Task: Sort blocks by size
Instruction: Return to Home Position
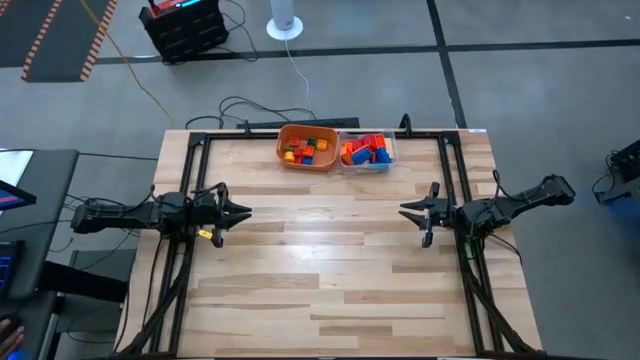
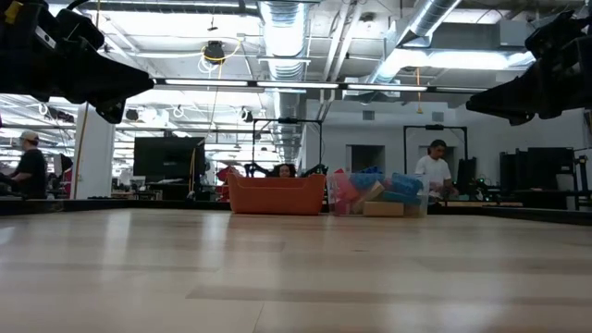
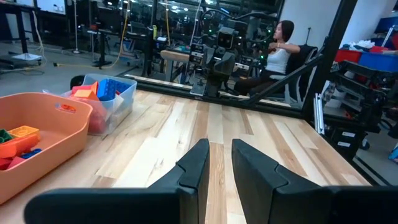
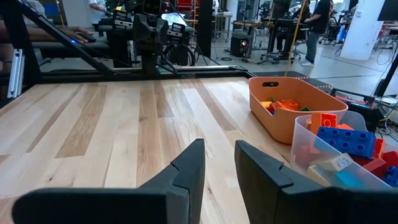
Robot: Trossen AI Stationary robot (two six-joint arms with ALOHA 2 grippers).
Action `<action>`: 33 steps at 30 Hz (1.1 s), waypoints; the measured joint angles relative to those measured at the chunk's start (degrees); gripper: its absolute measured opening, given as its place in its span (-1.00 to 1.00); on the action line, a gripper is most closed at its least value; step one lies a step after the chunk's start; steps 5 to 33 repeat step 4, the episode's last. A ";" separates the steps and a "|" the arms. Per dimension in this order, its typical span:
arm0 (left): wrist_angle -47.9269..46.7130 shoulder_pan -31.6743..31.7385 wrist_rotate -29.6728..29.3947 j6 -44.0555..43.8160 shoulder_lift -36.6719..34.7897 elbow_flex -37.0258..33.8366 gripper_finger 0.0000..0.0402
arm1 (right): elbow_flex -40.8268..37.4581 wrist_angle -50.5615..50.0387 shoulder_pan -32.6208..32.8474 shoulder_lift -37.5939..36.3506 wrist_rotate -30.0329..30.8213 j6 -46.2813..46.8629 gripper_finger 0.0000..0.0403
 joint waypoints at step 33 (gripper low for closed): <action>0.00 0.01 0.00 0.00 0.00 0.00 -0.69 | 0.00 0.00 0.00 -0.01 0.00 0.00 -0.41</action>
